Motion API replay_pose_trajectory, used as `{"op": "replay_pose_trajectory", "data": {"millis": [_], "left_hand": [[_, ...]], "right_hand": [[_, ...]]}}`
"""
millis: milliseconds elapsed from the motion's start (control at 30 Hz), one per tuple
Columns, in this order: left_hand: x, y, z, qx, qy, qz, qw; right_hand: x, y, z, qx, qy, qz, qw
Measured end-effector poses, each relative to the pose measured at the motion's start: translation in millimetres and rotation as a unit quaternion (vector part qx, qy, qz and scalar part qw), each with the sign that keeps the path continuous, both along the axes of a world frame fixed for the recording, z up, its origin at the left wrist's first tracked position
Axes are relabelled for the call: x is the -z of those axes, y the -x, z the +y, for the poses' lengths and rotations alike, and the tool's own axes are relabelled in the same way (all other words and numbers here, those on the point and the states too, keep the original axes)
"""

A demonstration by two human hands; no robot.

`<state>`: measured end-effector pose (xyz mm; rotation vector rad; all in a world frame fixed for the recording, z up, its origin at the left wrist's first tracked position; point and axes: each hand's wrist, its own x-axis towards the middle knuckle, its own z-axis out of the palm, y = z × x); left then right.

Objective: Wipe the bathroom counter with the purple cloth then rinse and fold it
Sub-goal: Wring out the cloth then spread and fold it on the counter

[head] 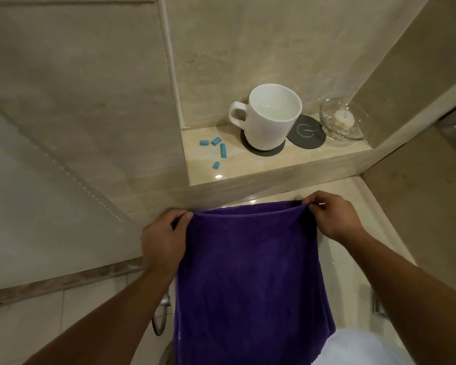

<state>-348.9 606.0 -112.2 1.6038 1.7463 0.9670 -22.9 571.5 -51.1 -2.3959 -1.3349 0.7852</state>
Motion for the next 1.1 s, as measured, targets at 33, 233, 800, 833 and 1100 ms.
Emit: {"op": "replay_pose_trajectory", "data": {"millis": [33, 233, 800, 833, 1100], "left_hand": [[2.5, 1.8, 0.6, 0.010, -0.011, 0.015, 1.000], [20.3, 12.6, -3.9, 0.107, -0.073, 0.094, 0.987], [15.6, 13.5, 4.4, 0.214, -0.116, 0.268, 0.932], [17.2, 14.0, 5.2, 0.250, -0.135, 0.266, 0.921], [3.7, -3.4, -0.6, 0.321, -0.007, 0.273, 0.907]], "right_hand": [[2.9, -2.0, 3.2, -0.011, 0.009, 0.000, 1.000], [11.7, -8.7, 14.4, -0.108, 0.045, 0.007, 0.993], [7.5, -18.4, 17.1, -0.204, 0.129, -0.031, 0.970], [6.4, -21.2, 16.4, -0.199, 0.129, -0.015, 0.971], [-1.2, -27.0, 7.6, -0.212, 0.131, 0.032, 0.968]]}}
